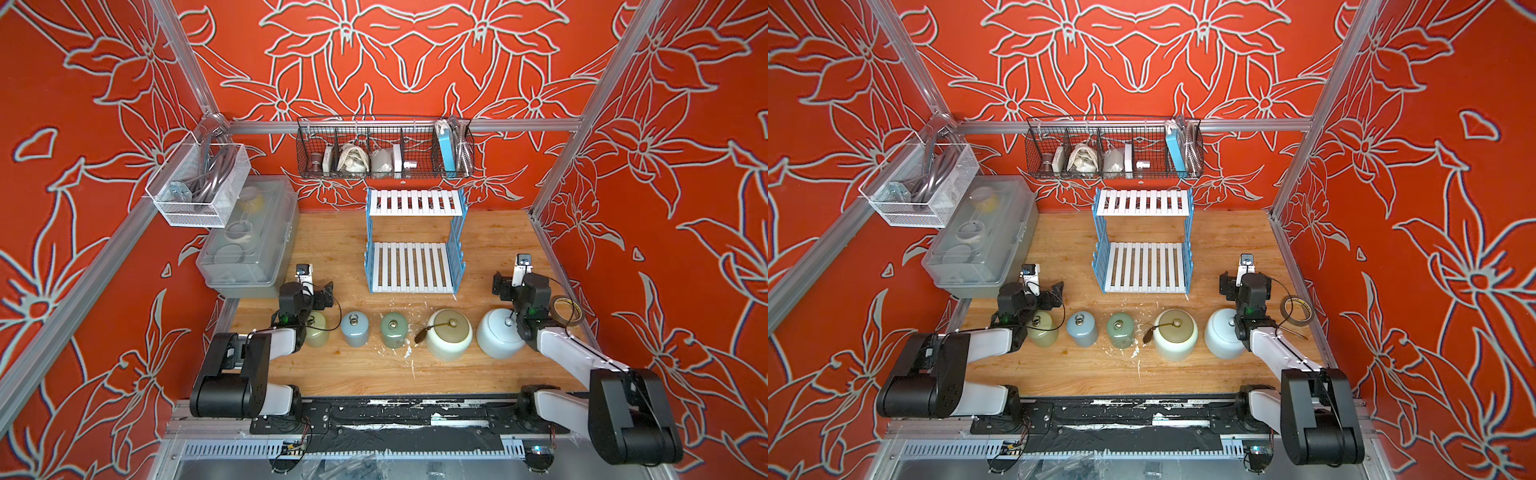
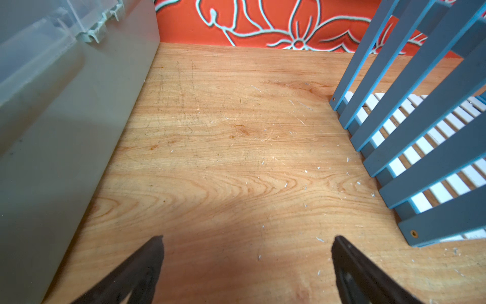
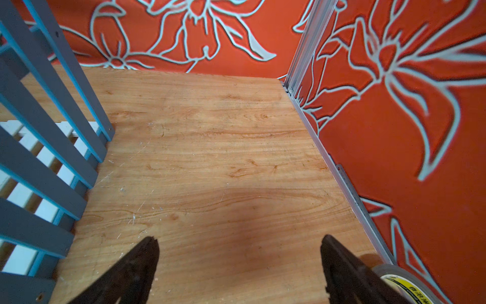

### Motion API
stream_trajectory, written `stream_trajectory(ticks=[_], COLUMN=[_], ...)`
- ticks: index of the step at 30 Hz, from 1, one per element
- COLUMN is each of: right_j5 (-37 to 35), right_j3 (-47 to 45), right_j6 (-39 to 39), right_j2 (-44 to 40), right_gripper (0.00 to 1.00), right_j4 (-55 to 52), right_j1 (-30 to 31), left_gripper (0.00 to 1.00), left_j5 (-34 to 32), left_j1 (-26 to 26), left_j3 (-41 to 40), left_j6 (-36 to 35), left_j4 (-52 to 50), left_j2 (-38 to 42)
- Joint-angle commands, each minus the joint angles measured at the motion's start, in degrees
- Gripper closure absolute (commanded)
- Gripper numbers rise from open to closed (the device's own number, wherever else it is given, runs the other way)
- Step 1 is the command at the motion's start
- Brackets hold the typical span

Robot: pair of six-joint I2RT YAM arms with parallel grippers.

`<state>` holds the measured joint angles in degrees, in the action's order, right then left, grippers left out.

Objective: Remove the tea canisters from the shelf
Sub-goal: Reset both arms

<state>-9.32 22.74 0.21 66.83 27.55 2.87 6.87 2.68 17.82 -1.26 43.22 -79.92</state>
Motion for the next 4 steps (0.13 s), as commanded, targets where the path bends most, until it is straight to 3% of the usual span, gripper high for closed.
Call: stream_trajectory(ticks=[1,4], right_j5=[1.23,1.45], right_j3=[-1.33,-2.13], right_j6=[0.35,-0.36], right_j2=[-1.63,-2.57], right_gripper=[0.01,0.01], right_j4=[0.99,0.31], right_j1=[-0.34,-0.35], left_gripper=[0.02,0.02], left_j5=[-0.17,-0.28], left_j1=[0.26,0.25], left_j3=[-0.56,-0.53], left_j6=[0.27,0.29], left_j4=[1.4,1.41], left_j2=[-0.45,-0.39])
